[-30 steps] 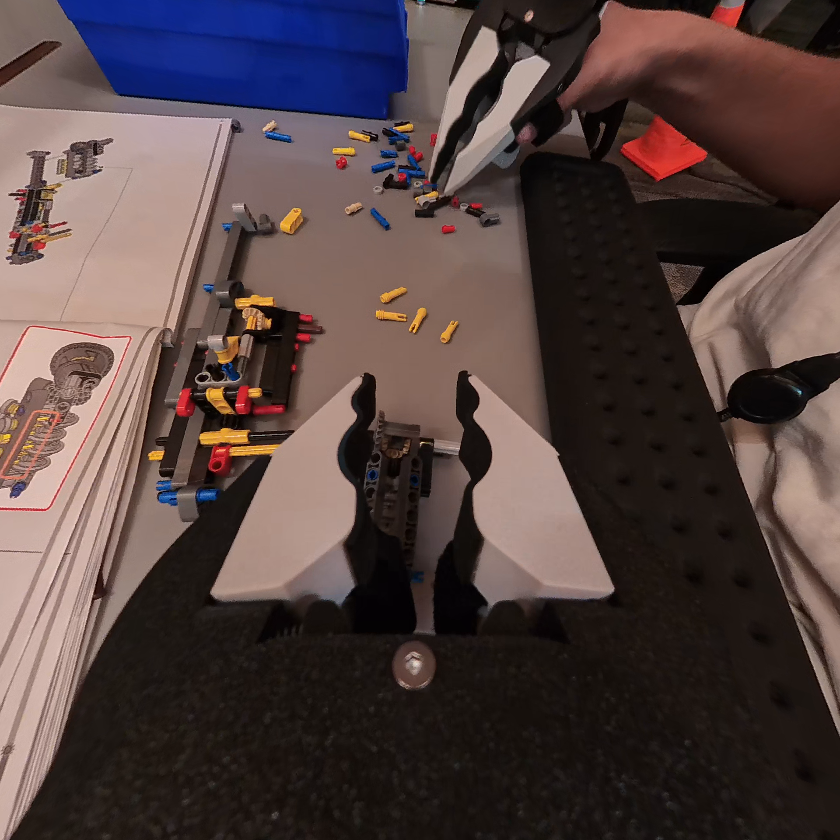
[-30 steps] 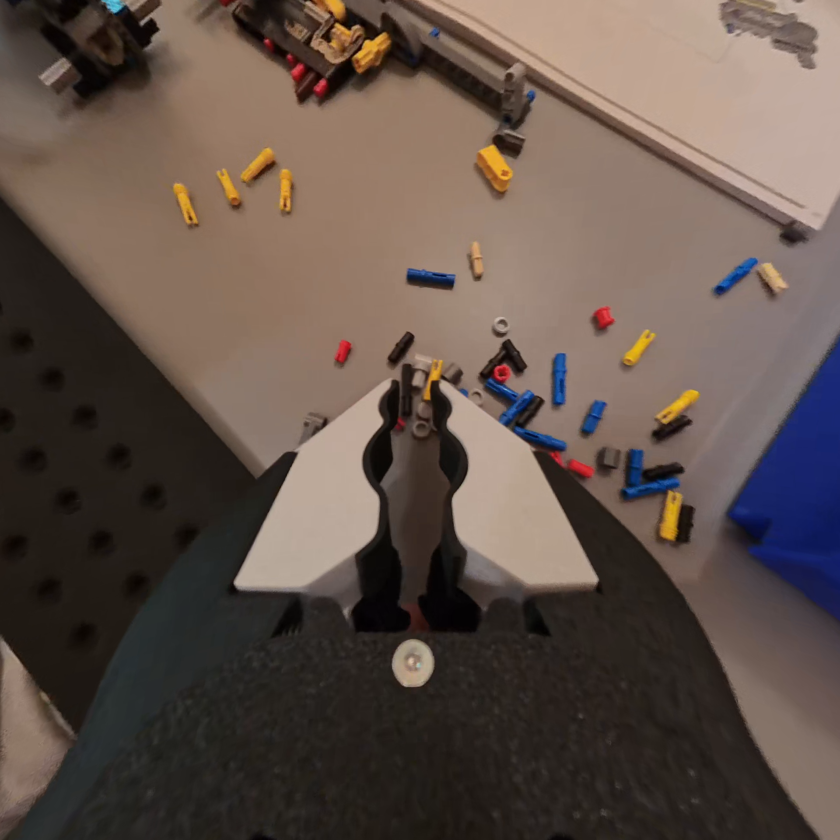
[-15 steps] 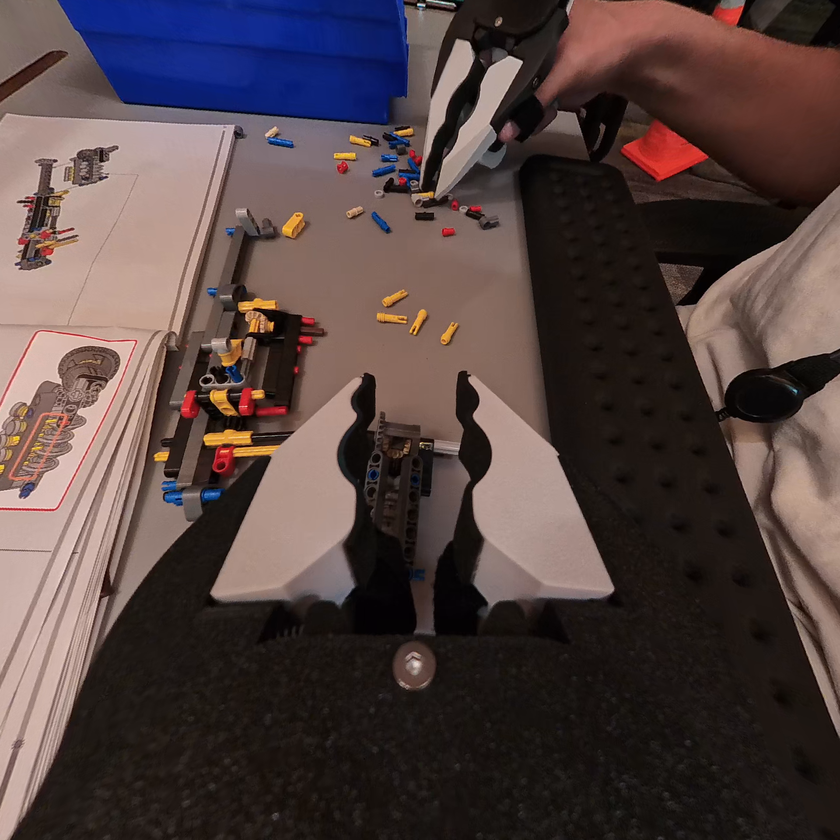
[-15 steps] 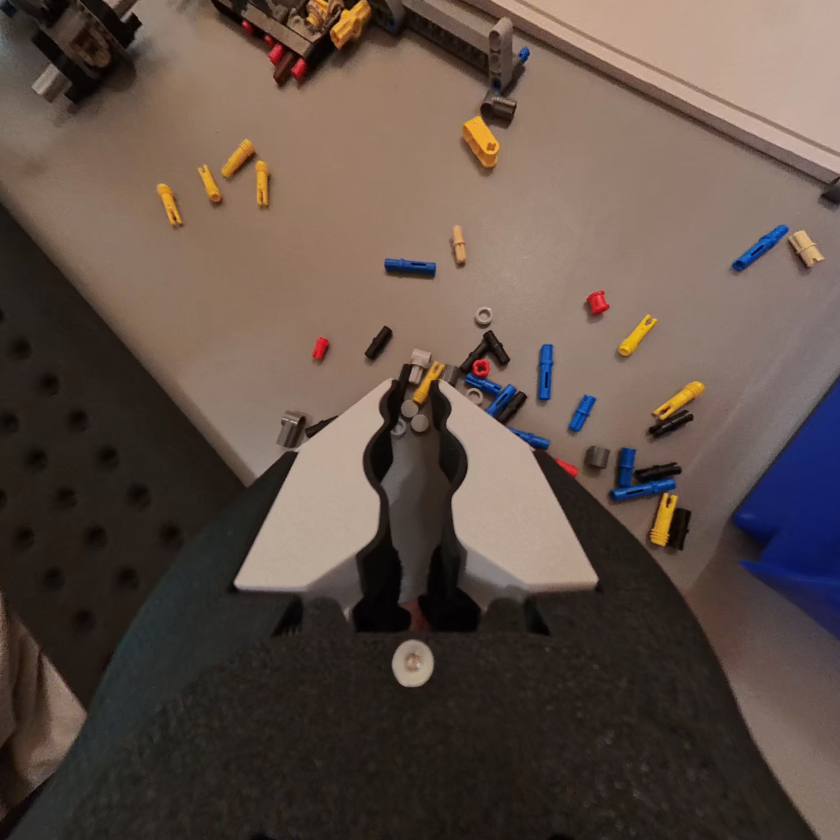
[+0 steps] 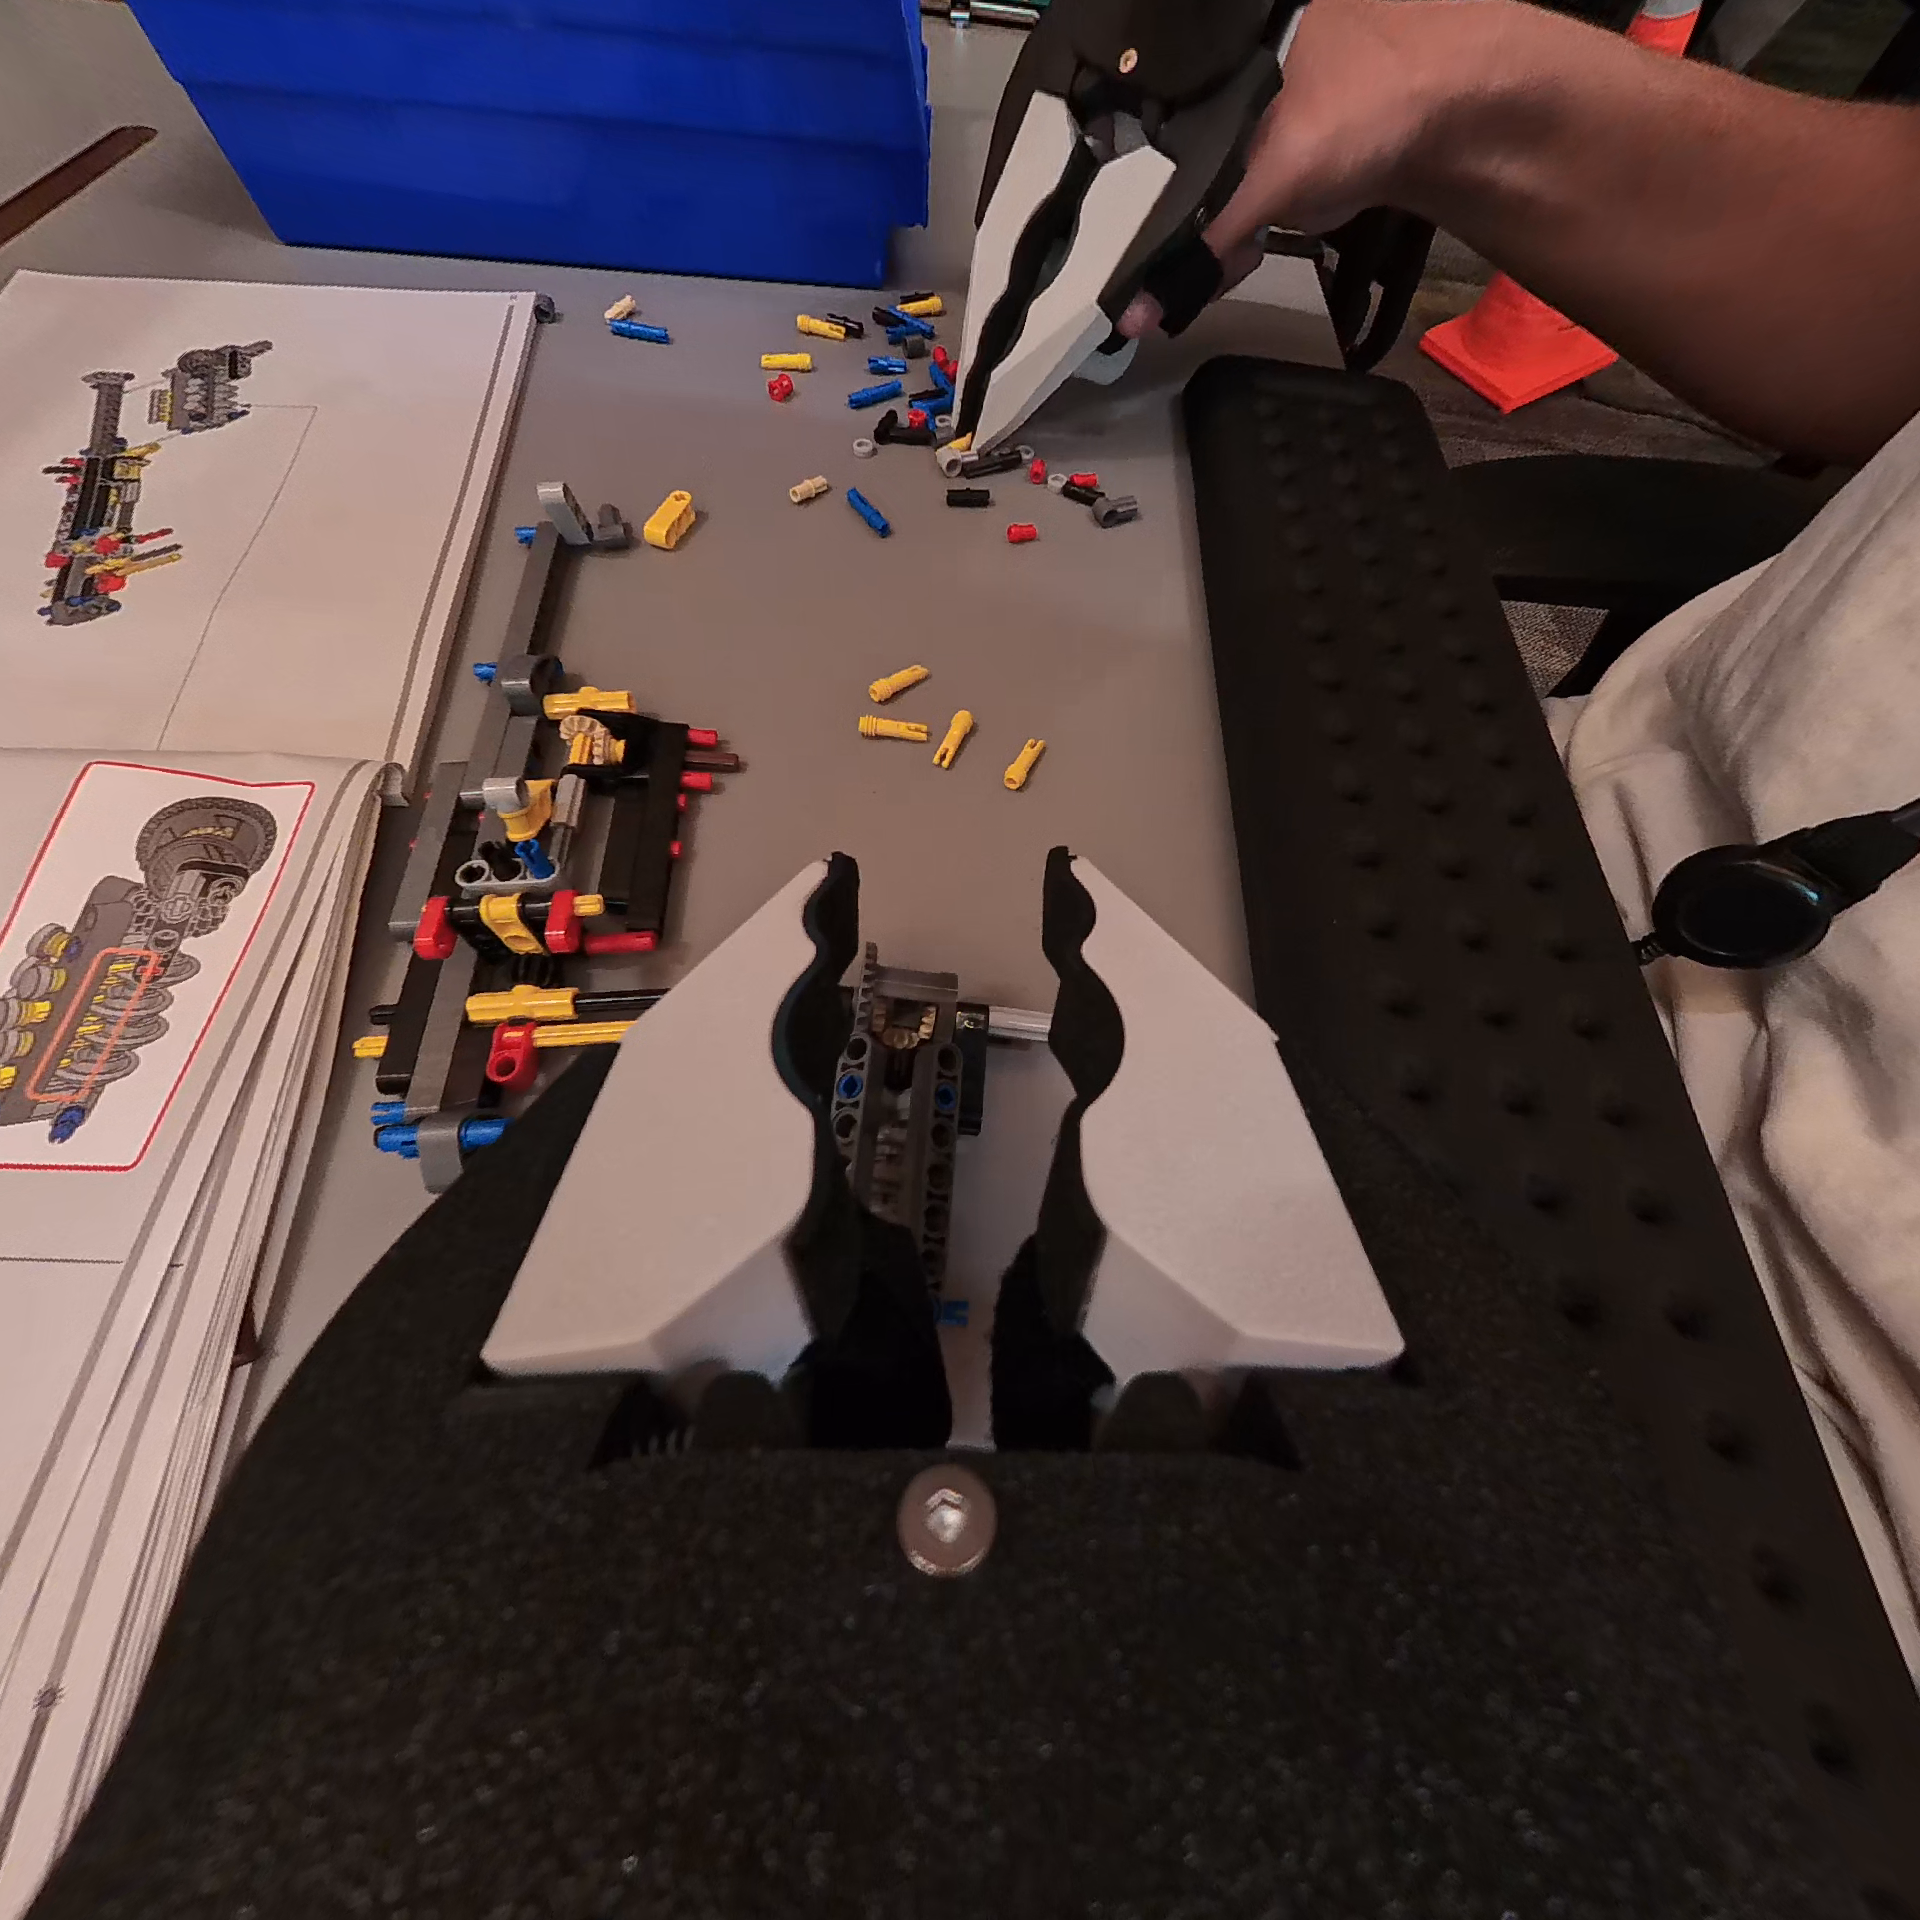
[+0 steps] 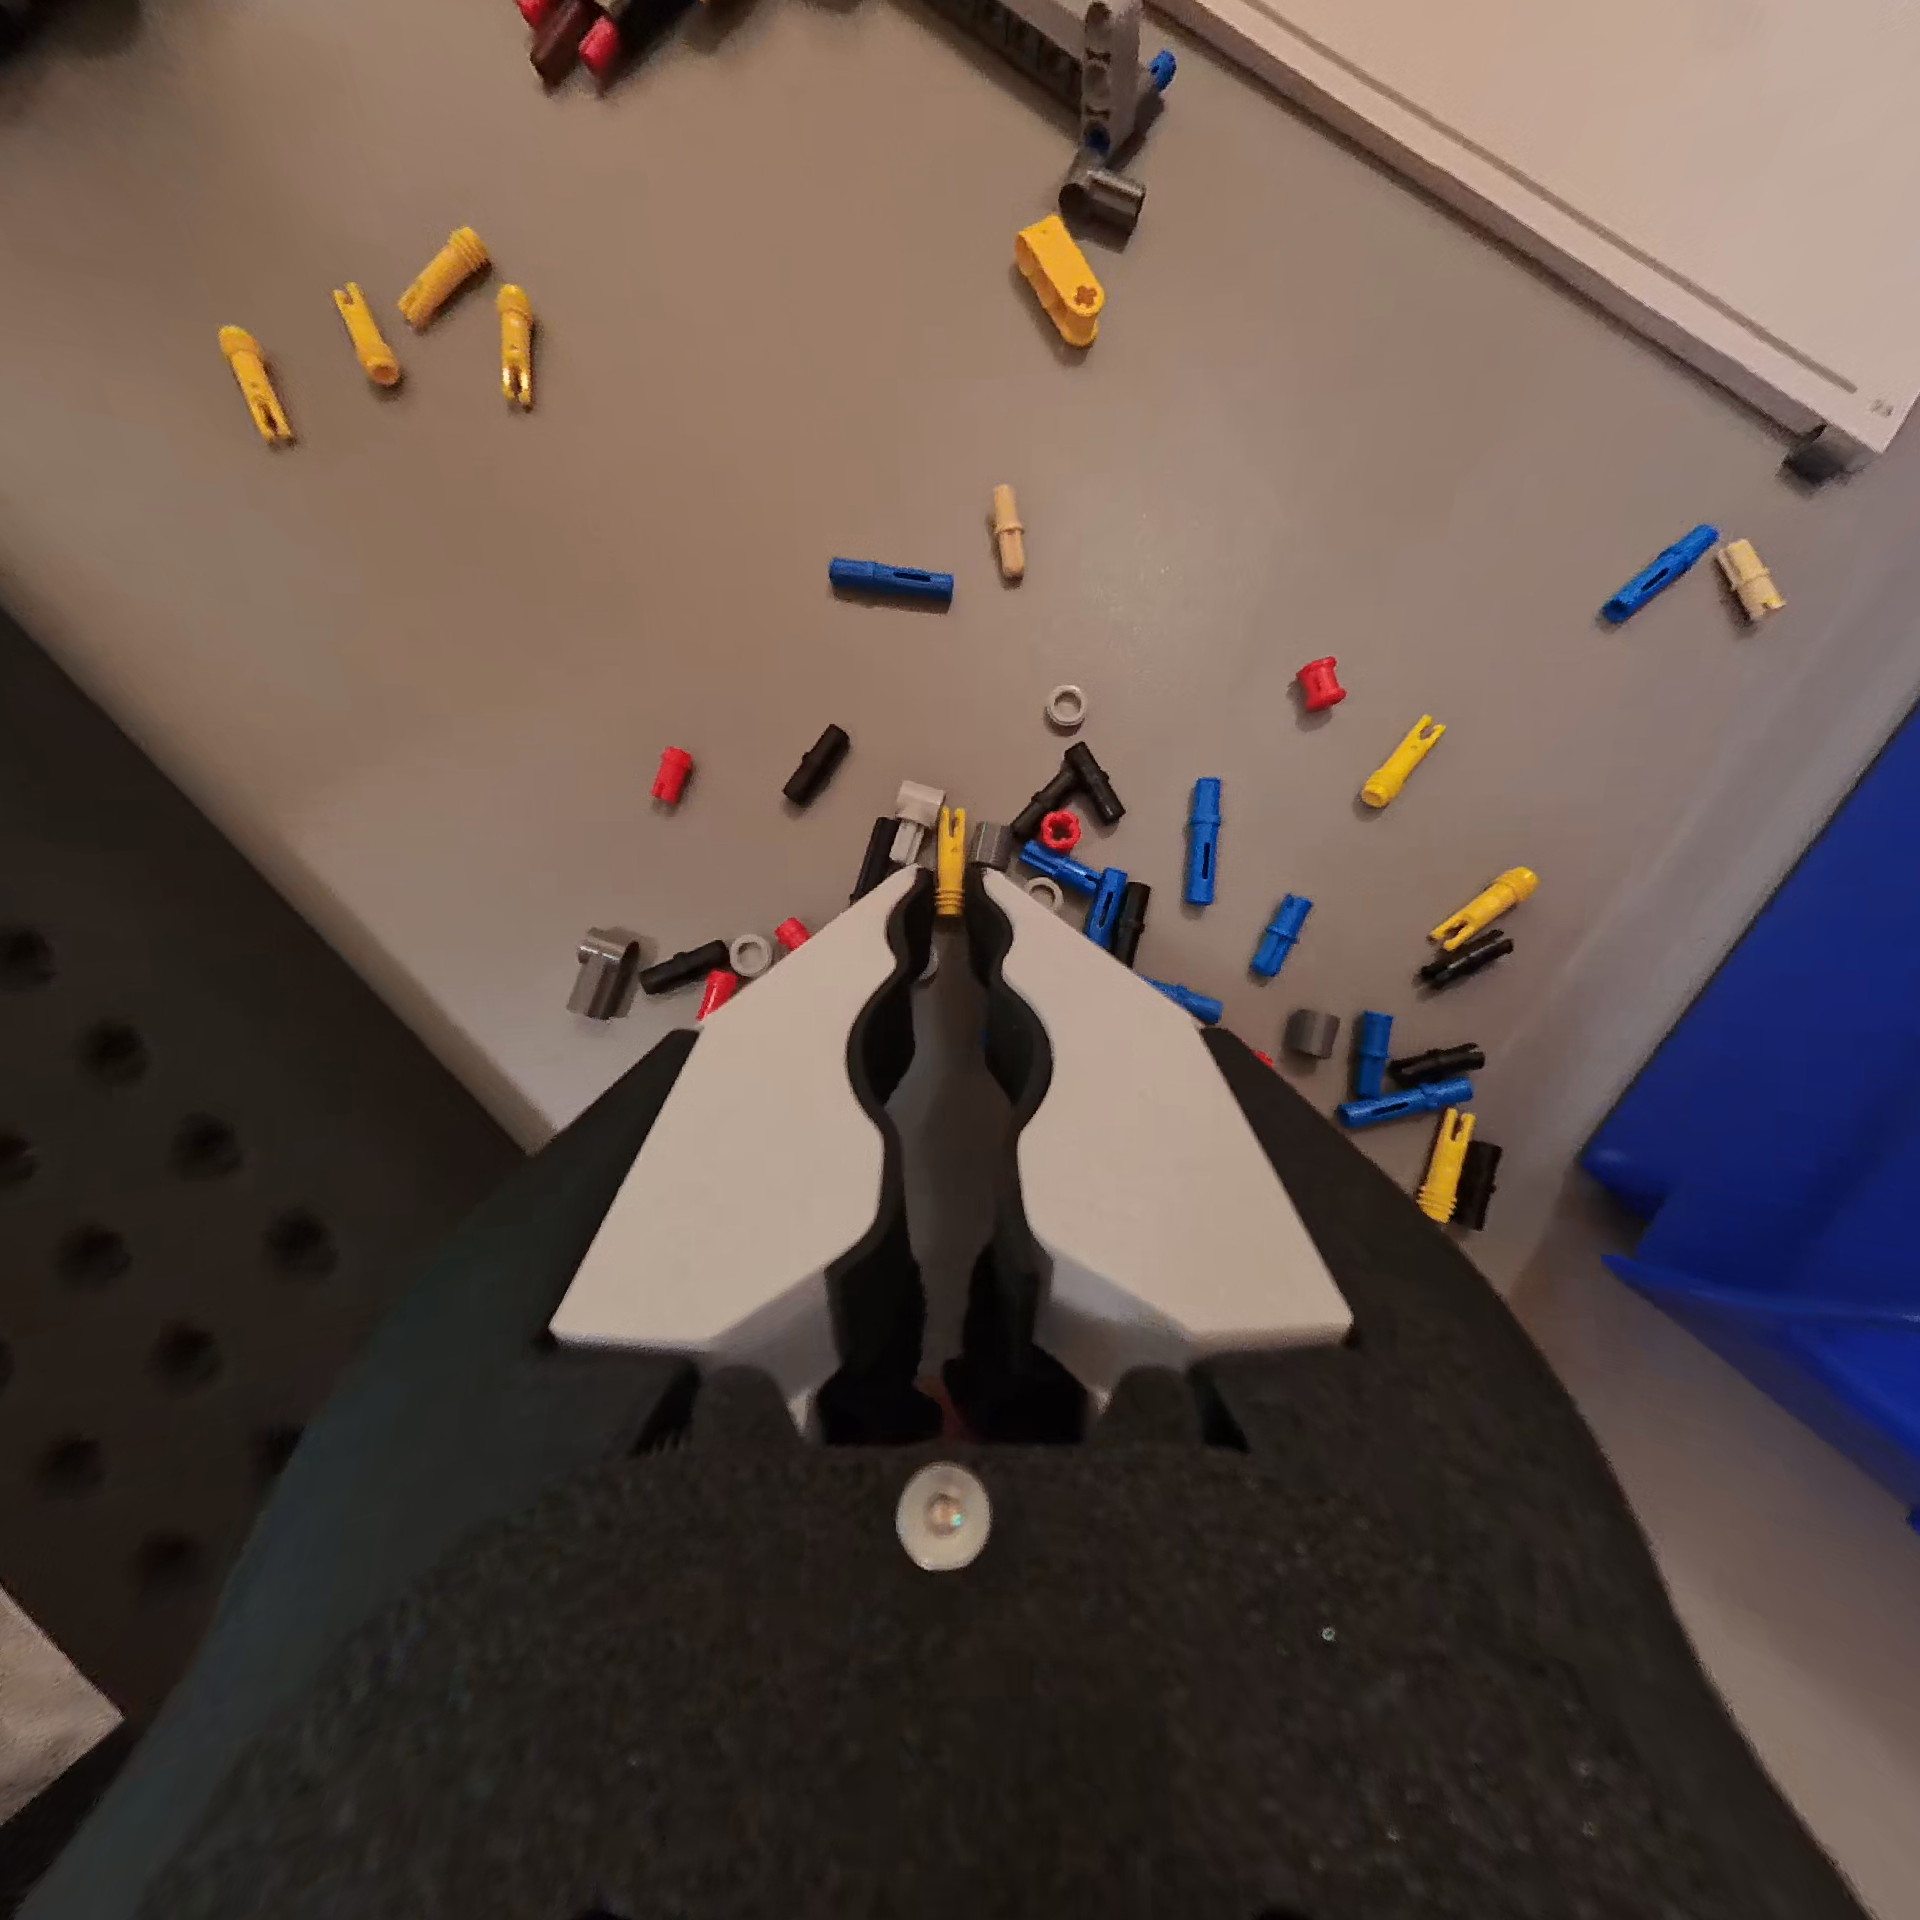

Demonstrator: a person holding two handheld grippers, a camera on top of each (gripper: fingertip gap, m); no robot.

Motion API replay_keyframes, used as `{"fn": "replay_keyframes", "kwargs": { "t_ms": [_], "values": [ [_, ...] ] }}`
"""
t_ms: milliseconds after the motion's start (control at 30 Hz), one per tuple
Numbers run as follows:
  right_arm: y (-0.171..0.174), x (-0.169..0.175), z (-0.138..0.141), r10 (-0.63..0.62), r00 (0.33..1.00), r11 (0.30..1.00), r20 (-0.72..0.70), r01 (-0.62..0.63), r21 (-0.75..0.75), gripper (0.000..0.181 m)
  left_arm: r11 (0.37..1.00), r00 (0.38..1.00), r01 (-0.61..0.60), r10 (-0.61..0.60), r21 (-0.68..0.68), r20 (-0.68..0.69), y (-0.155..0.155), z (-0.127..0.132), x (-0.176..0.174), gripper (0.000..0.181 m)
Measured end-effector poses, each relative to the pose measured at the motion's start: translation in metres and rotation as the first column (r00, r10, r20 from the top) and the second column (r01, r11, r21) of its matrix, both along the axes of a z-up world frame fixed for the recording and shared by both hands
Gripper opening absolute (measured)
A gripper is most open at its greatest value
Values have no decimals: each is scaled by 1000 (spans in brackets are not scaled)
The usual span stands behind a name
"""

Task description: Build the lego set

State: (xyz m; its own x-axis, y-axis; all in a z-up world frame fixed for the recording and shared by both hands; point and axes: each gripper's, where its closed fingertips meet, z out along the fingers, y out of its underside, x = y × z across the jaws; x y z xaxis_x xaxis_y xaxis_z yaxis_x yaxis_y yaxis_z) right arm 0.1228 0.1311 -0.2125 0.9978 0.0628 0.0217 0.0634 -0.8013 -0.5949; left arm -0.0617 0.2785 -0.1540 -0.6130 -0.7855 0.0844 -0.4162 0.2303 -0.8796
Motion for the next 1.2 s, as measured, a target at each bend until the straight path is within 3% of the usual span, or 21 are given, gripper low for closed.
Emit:
{"fn": "replay_keyframes", "kwargs": {
  "t_ms": [167,267,433,667,767,833,900,933,1000,1200],
  "values": [
    [4,-18,26,52,999,999,18,-52,11,5,1000,1000,-3,3,-1,2,1,1,0,34],
    [39,-64,40,168,983,982,-70,-161,100,5,1000,1000,-1,1,0,0,0,0,0,34],
    [75,-116,10,306,947,951,-94,-300,77,5,1000,1000,-1,1,7,-2,0,-1,0,34],
    [76,-116,5,311,948,950,-73,-307,60,11,1000,1000,5,-5,6,3,-2,1,-1,34],
    [68,-81,24,202,979,972,-35,-196,130,13,1000,1000,7,-7,10,4,-2,1,-1,34],
    [57,-18,37,-32,998,983,61,20,183,17,1000,1000,4,-4,12,3,-1,1,-1,34],
    [42,41,40,-277,958,942,78,255,217,20,1000,1000,8,-8,10,2,-2,1,-2,34],
    [36,59,35,-341,938,923,59,322,209,21,1000,1000,10,-10,10,3,-3,1,-2,34],
    [29,80,26,-405,913,902,41,392,182,20,1000,1000,14,-14,12,3,-4,0,-2,35],
    [25,87,5,-399,912,916,100,390,94,15,1000,1000,3,-3,7,-2,-1,-1,-1,34]
  ]
}}
